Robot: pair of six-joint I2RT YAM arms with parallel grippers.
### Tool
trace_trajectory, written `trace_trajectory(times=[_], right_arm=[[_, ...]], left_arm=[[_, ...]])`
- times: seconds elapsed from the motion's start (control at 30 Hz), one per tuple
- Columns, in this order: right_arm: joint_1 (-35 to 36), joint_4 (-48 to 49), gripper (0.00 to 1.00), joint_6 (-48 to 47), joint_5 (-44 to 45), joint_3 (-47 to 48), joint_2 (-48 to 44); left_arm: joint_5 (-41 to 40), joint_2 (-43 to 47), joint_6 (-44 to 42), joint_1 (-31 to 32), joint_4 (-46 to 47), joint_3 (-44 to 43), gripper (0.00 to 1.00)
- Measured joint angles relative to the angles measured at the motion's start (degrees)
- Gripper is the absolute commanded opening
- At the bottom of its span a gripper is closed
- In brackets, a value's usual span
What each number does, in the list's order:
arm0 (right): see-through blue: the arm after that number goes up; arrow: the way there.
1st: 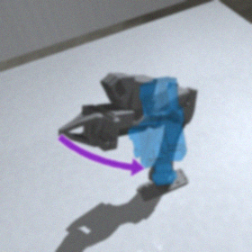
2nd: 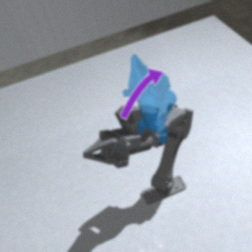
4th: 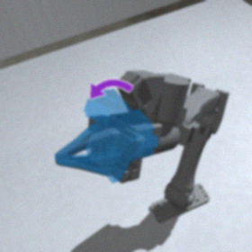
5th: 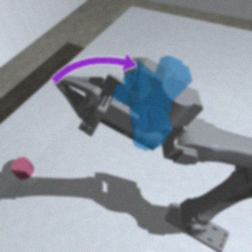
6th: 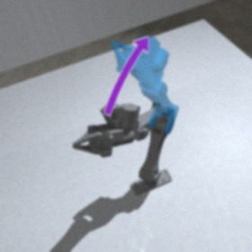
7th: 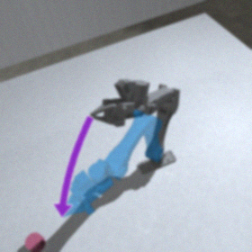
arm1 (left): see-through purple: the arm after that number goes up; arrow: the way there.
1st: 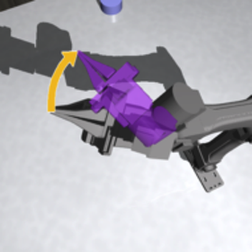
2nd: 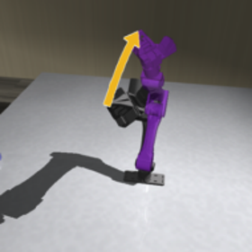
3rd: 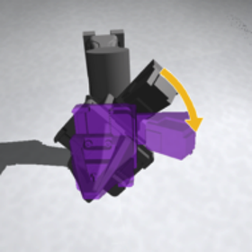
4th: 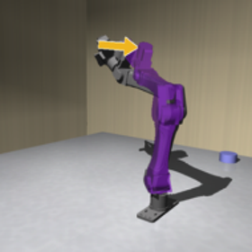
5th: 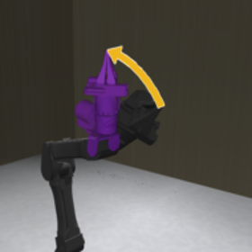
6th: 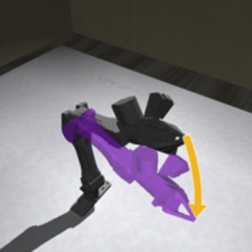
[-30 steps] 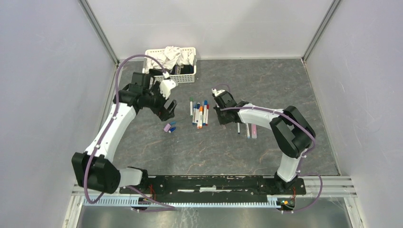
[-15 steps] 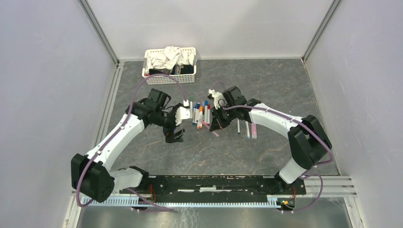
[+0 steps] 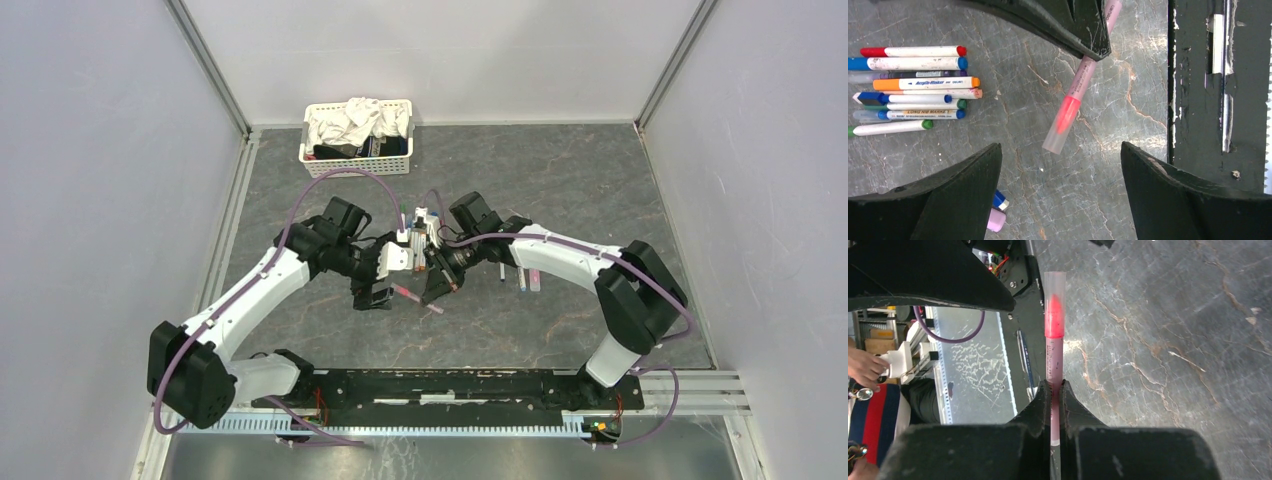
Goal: Open the pen caps
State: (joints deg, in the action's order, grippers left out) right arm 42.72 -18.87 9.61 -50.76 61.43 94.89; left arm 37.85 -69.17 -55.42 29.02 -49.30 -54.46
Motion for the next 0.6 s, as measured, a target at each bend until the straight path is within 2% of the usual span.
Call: trace_trajectory(times=[0.23,0.5,0.6], right_arm=[[0.6,0.4,0.0,0.1,-3.3,2.6,3.1],[0.9,1.2,0.0,1.4,-5.7,3.2,4.7],[1.0,1.7,0.05,2.1,-6.2,3.3,4.9]], left_arm=[[2.4,-0.1,-2.5,1.4,-1.9,0.0,0.55],[2.5,-1.5,-5.8,2.0,-4.2,0.0,0.28],[2.0,-1.5,-6.2,2.0,-4.5,0.0,0.06]])
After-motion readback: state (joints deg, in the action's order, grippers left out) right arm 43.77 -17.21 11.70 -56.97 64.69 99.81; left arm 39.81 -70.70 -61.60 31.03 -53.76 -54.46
